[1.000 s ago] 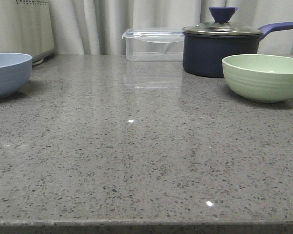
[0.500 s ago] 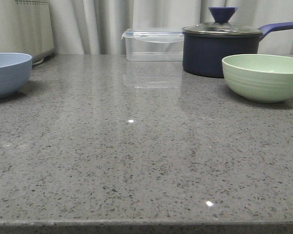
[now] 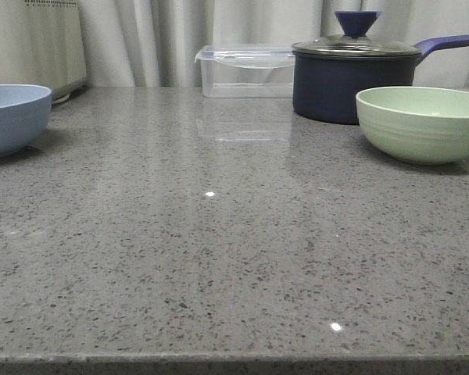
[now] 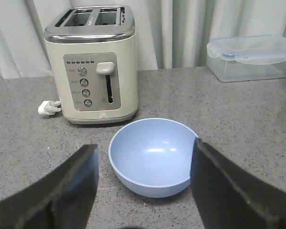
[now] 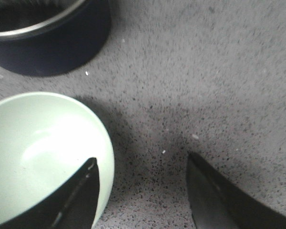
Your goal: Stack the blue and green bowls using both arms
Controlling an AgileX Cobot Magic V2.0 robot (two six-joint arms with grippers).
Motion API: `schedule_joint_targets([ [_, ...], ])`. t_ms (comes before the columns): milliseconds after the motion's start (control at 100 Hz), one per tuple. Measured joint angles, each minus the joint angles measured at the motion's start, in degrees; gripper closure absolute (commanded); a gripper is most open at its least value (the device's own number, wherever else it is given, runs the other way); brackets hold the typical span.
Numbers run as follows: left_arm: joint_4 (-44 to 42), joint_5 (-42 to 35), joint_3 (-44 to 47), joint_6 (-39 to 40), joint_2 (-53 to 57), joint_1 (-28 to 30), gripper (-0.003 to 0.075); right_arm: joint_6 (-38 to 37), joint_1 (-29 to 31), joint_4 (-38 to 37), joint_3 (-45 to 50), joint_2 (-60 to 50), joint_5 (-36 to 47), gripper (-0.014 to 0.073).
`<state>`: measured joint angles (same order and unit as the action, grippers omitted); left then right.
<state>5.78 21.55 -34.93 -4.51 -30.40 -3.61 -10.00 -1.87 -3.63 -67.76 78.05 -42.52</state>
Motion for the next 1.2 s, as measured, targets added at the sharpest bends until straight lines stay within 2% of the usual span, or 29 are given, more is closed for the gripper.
schedule_joint_targets([
  [260, 0.00, -0.10, 0.00, 0.00, 0.00, 0.00, 0.0294, 0.00, -1.68, 0.81, -4.56, 8.67, -5.17, 0.0185],
  [660, 0.00, -0.10, 0.00, 0.00, -0.83, 0.00, 0.0294, 0.00, -2.28, 3.14, -6.64, 15.80, -6.83, 0.0201],
  [800, 0.00, -0.10, 0.00, 0.00, -0.83, 0.00, 0.0294, 0.00, -2.28, 3.63, -6.64, 16.87, -6.83, 0.0296],
  [1130, 0.00, -0.10, 0.00, 0.00, -0.83, 0.00, 0.0294, 0.00, -2.28, 4.44, -6.87, 17.09, -6.83, 0.0666],
  [1200, 0.00, -0.10, 0.00, 0.00, -0.83, 0.00, 0.0294, 0.00, -2.28, 4.83, -7.13, 16.77, -6.72, 0.0671],
])
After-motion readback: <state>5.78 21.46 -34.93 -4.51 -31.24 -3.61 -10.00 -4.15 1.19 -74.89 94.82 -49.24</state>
